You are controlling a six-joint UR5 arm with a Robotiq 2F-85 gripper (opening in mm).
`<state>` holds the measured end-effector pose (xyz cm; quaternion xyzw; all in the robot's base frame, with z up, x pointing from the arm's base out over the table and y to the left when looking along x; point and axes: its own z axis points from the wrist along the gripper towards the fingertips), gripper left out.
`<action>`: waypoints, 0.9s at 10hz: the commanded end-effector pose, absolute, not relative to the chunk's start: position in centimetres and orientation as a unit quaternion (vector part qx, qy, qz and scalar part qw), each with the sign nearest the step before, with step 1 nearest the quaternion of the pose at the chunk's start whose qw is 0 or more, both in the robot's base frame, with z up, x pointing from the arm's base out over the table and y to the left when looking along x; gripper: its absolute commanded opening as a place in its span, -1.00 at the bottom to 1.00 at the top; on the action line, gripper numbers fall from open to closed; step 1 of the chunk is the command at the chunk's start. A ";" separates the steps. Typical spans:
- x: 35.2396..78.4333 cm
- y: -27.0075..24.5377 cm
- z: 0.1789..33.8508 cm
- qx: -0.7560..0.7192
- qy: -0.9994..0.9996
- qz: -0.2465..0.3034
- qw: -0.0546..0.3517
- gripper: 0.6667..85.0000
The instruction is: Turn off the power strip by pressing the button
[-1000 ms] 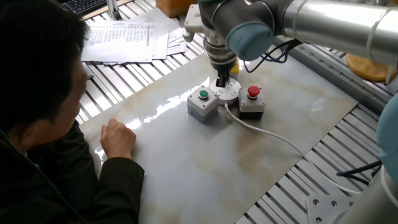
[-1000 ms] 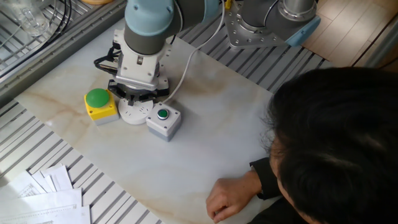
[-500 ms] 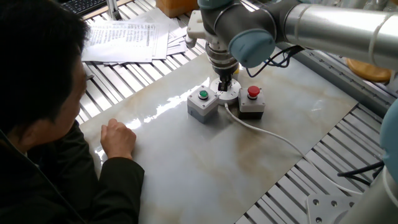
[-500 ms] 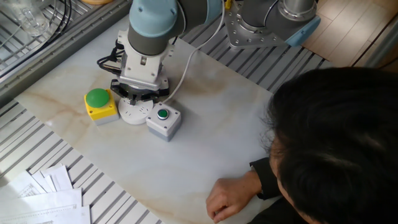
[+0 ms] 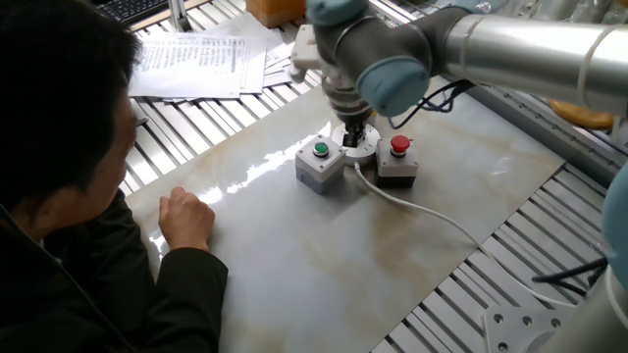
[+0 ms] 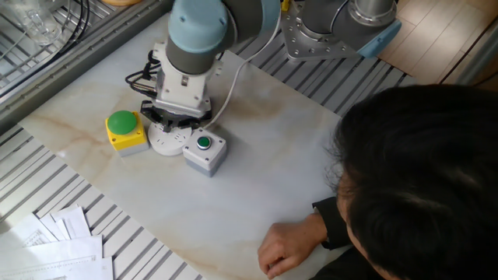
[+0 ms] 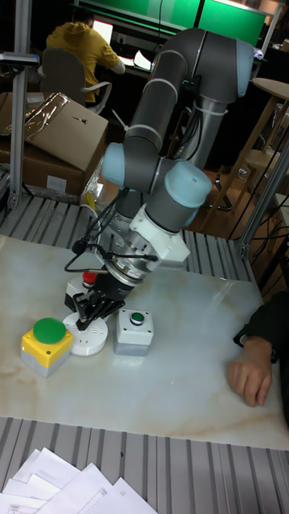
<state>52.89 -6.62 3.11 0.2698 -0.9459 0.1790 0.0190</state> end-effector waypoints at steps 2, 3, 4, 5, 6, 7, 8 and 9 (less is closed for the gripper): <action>53.7 -1.4 3.3 0.242 -0.958 0.155 0.014 -0.99; 53.8 -2.1 2.6 0.249 -0.957 0.150 0.009 -0.99; 53.9 -3.5 2.1 0.259 -0.954 0.152 0.002 -0.99; 53.9 -5.2 2.0 0.272 -0.950 0.150 0.000 -0.99; 53.8 -7.3 2.6 0.288 -0.946 0.146 0.000 -0.99; 53.7 -8.7 3.5 0.302 -0.943 0.142 0.004 -0.99; 52.8 -9.1 5.5 0.294 -0.942 0.160 0.023 -0.99; 52.6 -8.3 7.8 0.282 -0.940 0.191 0.037 -0.99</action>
